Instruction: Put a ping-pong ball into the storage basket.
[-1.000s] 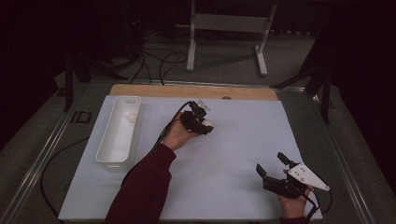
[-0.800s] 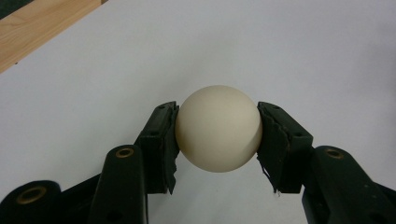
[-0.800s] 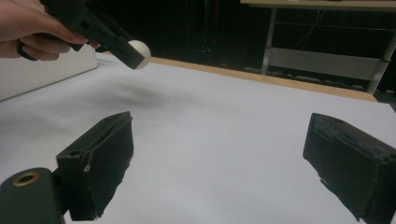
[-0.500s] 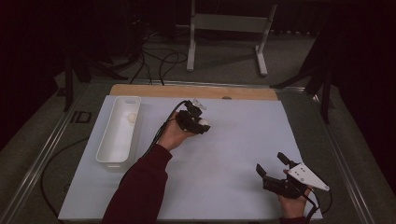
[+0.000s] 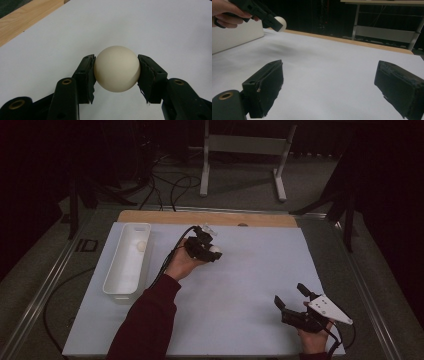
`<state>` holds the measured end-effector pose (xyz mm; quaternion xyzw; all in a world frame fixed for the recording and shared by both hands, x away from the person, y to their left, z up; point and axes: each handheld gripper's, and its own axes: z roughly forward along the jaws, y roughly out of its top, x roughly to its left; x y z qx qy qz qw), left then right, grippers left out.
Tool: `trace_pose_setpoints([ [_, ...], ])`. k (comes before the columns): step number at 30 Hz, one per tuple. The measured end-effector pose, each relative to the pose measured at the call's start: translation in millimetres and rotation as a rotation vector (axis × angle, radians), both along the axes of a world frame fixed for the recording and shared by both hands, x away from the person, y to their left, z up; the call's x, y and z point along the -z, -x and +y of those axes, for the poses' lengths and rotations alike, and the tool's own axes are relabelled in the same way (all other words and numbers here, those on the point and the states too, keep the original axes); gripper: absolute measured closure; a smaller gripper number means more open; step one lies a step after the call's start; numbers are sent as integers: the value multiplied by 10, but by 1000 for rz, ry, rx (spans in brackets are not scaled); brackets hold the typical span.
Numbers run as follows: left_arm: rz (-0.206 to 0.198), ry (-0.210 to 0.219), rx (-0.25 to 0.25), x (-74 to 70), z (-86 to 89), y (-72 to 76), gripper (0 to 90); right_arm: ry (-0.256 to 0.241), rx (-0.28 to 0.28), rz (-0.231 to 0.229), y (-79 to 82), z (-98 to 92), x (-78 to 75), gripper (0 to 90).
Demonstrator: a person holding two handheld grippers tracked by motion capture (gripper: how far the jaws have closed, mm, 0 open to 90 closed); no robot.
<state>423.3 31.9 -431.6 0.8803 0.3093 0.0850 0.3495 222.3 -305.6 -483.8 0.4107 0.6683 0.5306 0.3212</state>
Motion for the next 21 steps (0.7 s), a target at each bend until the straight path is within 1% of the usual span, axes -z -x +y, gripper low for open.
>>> trace_pose_setpoints([
  [11,-7,1,-3,-37,64,14,512,0,0,2,0,1,0,83],
  [20,-3,10,-6,-54,133,17,512,2,-3,3,-1,5,2,83],
  [21,-2,18,-4,-56,141,16,512,3,-3,2,-1,4,1,83],
])
